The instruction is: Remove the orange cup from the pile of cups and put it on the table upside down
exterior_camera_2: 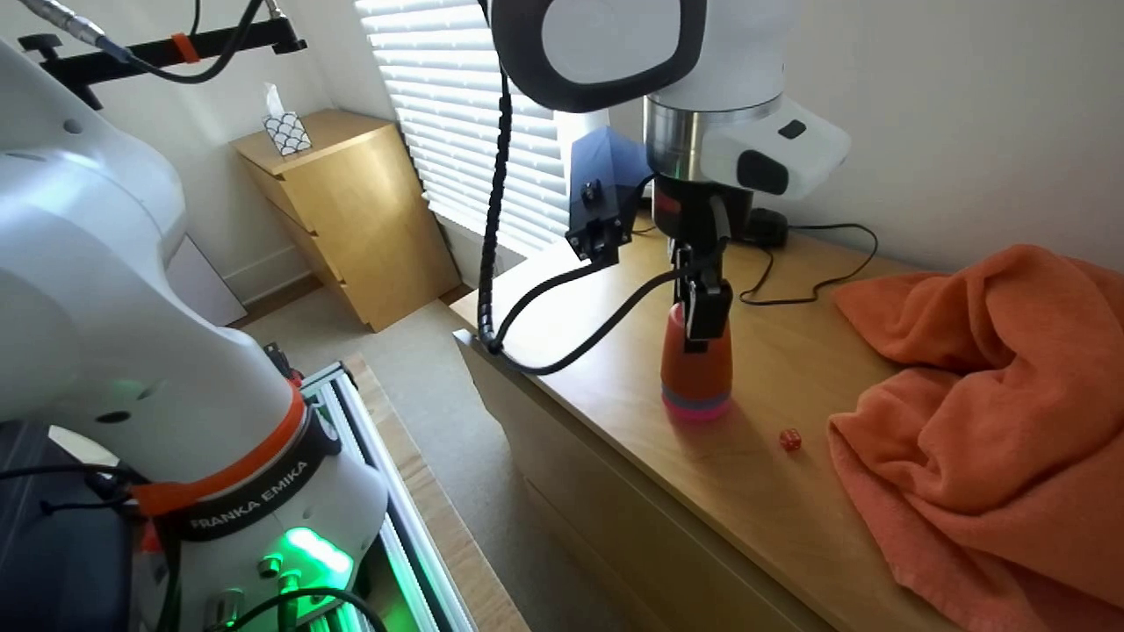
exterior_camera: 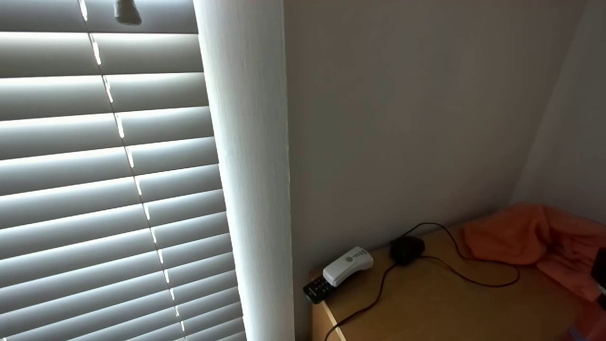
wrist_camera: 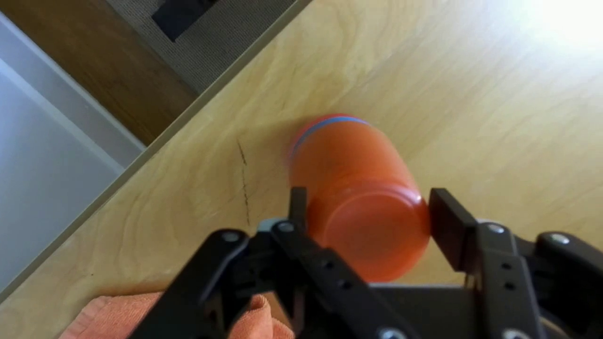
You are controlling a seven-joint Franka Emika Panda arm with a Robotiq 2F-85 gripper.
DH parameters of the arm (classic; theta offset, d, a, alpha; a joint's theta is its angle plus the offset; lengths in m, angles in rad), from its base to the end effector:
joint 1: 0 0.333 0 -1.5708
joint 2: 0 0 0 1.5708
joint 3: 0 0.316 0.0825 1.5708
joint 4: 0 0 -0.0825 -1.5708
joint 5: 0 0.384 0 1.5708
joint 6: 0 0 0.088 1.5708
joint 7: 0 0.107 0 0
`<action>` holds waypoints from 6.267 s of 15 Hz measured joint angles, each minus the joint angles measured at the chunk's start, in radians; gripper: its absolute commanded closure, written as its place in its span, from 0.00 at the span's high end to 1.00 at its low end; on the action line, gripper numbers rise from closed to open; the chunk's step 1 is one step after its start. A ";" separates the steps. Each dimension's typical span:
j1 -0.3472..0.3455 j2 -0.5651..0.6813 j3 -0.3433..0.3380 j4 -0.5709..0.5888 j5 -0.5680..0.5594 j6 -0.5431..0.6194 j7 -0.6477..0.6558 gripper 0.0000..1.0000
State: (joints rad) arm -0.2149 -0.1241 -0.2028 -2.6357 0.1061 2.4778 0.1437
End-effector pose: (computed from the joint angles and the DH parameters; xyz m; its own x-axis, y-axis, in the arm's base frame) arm 0.3844 -0.1689 0.2841 0.7997 -0.5980 -0.0530 -0.6004 -0.7957 -0.0802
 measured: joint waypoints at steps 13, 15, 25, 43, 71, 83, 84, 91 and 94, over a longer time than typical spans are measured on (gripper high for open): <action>0.011 0.048 0.018 0.067 -0.100 0.002 0.145 0.40; 0.013 0.046 0.020 0.069 -0.105 -0.008 0.161 0.40; 0.014 0.029 0.023 0.076 -0.076 -0.037 0.146 0.40; 0.011 0.041 0.022 0.074 -0.059 -0.024 0.126 0.40; 0.007 0.024 0.029 0.085 -0.164 -0.009 0.221 0.40; 0.001 -0.089 0.051 0.065 -0.237 -0.021 0.282 0.40; 0.000 -0.113 0.058 0.061 -0.241 -0.034 0.283 0.40; 0.015 -0.233 0.130 0.055 -0.226 -0.192 0.266 0.40; 0.045 -0.230 0.149 0.055 -0.200 -0.225 0.232 0.40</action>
State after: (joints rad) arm -0.1700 -0.3545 -0.0533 -2.5806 -0.0944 2.2529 0.3758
